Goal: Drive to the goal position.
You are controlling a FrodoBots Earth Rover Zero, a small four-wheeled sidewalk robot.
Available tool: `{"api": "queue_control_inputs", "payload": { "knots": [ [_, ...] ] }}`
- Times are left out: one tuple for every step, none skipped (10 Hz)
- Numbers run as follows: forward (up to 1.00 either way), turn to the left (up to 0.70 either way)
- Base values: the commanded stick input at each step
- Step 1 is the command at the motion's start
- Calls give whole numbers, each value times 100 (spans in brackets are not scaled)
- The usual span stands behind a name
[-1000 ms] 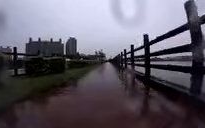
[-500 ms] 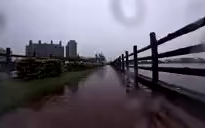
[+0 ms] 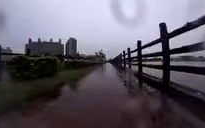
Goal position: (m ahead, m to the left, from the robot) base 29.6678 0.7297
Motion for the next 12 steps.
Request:
{"api": "queue_control_inputs", "payload": {
  "knots": [
    [100, 3],
    [100, 0],
    [100, 0],
    [100, 0],
    [100, 0],
    [100, 0],
    [100, 0],
    [100, 0],
    [100, 0],
    [100, 0],
    [100, 0],
    [100, 0]
  ]
}}
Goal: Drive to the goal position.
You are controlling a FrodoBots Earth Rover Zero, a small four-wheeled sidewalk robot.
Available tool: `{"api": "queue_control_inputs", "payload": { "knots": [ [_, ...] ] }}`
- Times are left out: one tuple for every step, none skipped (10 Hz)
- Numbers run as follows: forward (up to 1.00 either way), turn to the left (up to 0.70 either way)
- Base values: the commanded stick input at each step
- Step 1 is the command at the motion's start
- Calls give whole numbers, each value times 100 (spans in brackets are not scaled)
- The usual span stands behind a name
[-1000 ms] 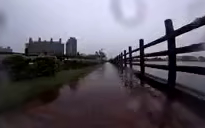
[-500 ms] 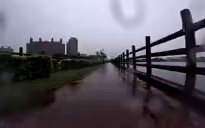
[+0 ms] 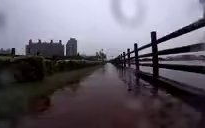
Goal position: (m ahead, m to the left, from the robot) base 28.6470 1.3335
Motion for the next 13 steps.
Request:
{"api": "queue_control_inputs", "payload": {
  "knots": [
    [100, 0],
    [100, 0],
    [100, 0],
    [100, 0],
    [100, -4],
    [100, -22],
    [100, -17],
    [100, 0],
    [100, 0],
    [100, 0],
    [100, 0],
    [100, 0],
    [100, 0]
  ]
}}
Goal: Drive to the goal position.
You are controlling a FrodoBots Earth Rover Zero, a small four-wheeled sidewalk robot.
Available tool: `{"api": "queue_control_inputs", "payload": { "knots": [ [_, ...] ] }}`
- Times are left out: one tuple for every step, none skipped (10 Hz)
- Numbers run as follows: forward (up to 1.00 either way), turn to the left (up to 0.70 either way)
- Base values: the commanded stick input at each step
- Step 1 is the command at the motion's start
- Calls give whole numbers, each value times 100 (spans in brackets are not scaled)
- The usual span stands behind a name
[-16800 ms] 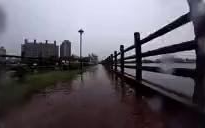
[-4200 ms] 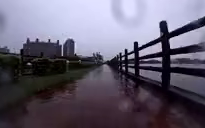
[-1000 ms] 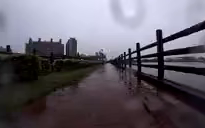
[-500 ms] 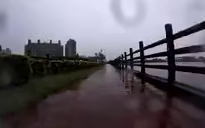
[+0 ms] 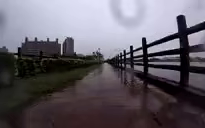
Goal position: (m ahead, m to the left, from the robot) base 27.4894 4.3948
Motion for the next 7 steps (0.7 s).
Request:
{"api": "queue_control_inputs", "payload": {
  "knots": [
    [100, 0],
    [100, 0],
    [100, 0],
    [100, 0],
    [100, 0],
    [100, 0],
    [100, 0]
  ]
}}
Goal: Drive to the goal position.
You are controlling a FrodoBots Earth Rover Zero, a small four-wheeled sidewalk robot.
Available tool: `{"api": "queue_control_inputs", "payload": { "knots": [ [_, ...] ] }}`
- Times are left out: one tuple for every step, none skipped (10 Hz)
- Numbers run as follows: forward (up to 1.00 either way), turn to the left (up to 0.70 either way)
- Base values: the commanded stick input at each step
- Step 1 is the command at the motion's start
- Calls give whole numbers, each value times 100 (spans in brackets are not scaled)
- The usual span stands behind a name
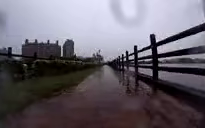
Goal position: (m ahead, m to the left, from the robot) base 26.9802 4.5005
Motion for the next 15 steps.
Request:
{"api": "queue_control_inputs", "payload": {
  "knots": [
    [100, 0],
    [100, 0],
    [100, 0],
    [100, 0],
    [100, 0],
    [100, 0],
    [100, 0],
    [100, 0],
    [100, 0],
    [100, 0],
    [100, 0],
    [100, 0],
    [100, 0],
    [100, 0],
    [100, 0]
  ]
}}
